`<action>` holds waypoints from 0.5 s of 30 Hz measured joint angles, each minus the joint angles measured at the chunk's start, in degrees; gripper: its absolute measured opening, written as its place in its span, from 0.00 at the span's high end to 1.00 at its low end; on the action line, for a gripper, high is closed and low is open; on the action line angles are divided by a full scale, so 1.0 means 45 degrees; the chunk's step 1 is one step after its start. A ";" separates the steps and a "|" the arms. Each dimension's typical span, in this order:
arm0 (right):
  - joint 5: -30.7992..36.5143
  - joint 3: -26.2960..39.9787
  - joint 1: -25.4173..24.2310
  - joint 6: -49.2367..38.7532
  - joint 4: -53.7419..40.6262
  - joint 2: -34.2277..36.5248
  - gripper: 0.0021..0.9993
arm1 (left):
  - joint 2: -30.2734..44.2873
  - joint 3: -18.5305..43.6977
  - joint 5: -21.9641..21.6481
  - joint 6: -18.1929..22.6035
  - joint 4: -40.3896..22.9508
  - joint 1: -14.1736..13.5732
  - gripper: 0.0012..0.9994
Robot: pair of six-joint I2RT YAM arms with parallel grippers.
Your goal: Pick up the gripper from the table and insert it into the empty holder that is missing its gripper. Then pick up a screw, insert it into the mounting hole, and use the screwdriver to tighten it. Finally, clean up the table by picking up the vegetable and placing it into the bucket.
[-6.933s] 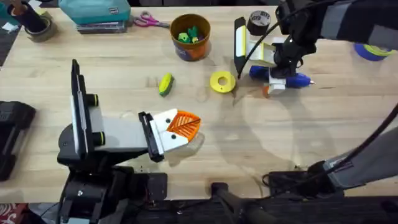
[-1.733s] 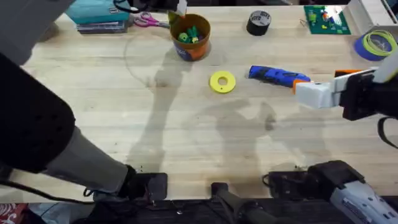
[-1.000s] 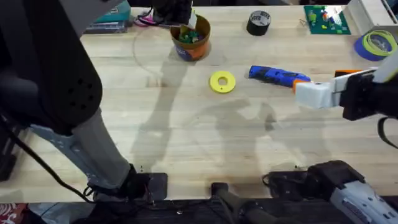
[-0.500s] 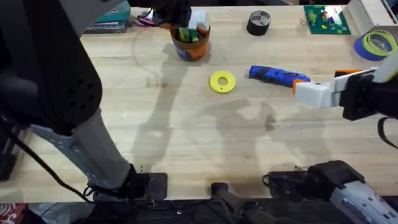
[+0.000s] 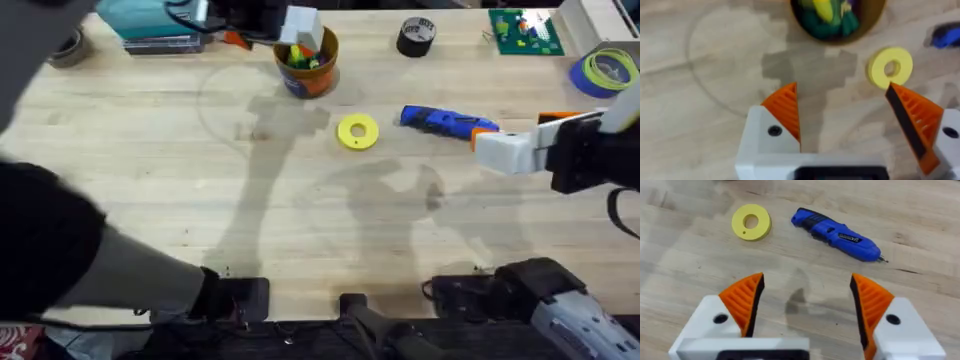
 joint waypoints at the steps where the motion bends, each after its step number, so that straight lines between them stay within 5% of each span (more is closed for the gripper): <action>1: 0.0000 0.0000 0.0000 0.0000 0.0000 0.0000 0.00 | -0.0266 0.0025 -0.0073 -0.0036 -0.0471 0.0000 0.01; 7: 0.0000 0.0000 0.0000 0.0000 0.0005 0.0000 0.00 | -0.1371 0.0040 -0.0784 -0.0519 -0.2442 -0.0033 0.01; 15: 0.0000 0.0000 0.0000 0.0000 0.0001 0.0000 0.00 | -0.3450 -0.1640 -0.1292 -0.0989 -0.2455 -0.0663 0.01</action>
